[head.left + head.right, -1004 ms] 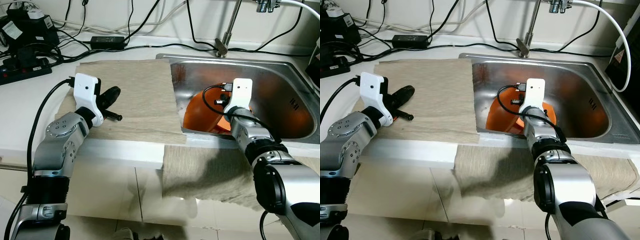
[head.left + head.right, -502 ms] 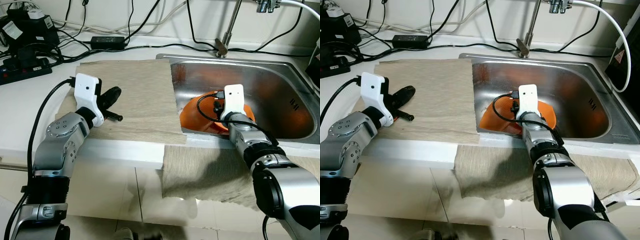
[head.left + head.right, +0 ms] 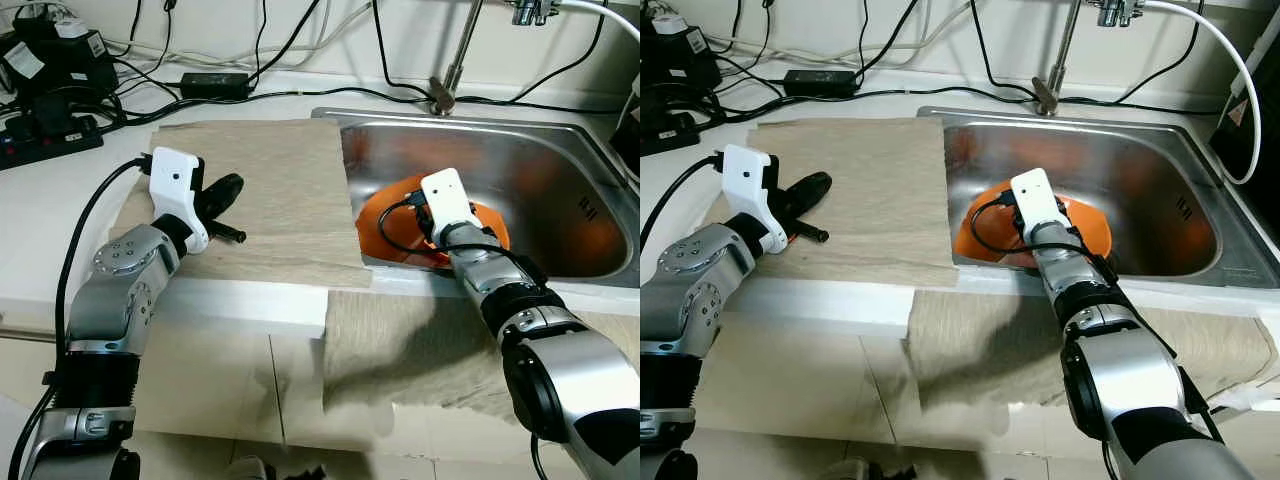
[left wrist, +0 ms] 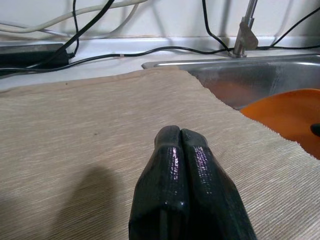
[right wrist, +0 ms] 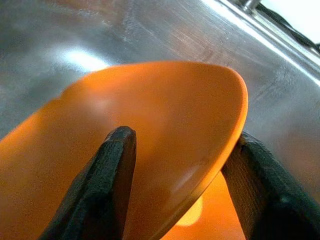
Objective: Kitchen organization
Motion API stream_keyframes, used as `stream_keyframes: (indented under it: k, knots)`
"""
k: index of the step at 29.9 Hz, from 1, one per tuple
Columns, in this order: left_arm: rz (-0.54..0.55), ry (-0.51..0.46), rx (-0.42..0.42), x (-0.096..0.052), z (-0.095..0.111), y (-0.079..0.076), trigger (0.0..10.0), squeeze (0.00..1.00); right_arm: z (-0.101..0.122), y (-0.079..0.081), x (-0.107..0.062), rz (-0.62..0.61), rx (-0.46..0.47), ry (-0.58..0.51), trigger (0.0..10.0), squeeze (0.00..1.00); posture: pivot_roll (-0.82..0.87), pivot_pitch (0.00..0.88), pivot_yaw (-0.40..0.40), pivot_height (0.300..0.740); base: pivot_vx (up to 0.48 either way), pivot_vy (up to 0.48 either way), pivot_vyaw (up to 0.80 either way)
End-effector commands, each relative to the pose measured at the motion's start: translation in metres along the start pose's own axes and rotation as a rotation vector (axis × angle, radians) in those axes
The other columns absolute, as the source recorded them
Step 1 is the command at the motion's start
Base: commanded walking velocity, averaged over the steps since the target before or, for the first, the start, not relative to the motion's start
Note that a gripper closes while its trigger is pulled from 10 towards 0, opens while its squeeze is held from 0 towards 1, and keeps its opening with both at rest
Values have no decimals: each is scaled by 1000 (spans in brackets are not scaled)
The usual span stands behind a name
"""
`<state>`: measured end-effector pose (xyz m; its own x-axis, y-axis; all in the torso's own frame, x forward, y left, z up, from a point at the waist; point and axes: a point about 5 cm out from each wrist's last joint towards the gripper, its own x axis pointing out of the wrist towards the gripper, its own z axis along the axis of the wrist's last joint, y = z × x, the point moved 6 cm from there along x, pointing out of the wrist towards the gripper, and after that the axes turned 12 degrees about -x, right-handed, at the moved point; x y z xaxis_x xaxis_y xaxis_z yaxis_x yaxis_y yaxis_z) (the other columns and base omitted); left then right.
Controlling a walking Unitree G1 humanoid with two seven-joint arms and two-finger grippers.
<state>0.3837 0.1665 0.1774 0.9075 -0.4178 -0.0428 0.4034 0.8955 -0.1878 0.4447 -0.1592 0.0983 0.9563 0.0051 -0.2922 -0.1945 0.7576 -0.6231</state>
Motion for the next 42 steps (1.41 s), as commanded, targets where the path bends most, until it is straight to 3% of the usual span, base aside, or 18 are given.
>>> stream_keyframes:
  k: [1,2,3,4,28,29,30,36,37,42]
  knots:
    - [-8,3,24,2,2,-1,10000,0,10,-3,1,-4,-37,-16,10000,0,92,6,3,740,0,0,0]
    - [-9,3,24,2,2,-1,10000,0,9,-3,1,-4,-41,-15,10000,0,92,6,3,740,0,0,0]
    - [-10,4,24,2,2,-1,10000,0,9,-2,1,-5,-41,-13,10000,910,92,6,3,740,0,0,0]
    - [-10,4,24,2,2,-1,10000,0,8,-2,1,-5,-45,-11,10000,1000,92,6,3,740,0,0,0]
    - [-25,16,35,2,0,-3,10000,0,-10,25,-3,86,-55,37,10000,1000,93,1,2,740,0,0,0]
    - [-26,17,36,2,0,-3,10000,0,-11,25,-3,84,-53,42,10000,271,94,0,2,740,0,0,0]
    - [-27,17,37,2,0,-4,10000,0,-12,24,-3,80,-47,46,10000,0,94,0,2,740,0,0,0]
    - [-34,22,39,2,-1,-4,10000,0,-2,16,-1,47,-96,16,10000,0,95,0,1,740,0,0,0]
    - [-36,23,39,3,-1,-4,10000,0,-1,14,-1,39,-122,9,10000,1000,95,0,1,740,0,0,0]
    - [-41,23,41,3,-2,-5,10000,0,-1,14,-1,33,-181,3,10000,1000,92,0,0,740,0,0,0]
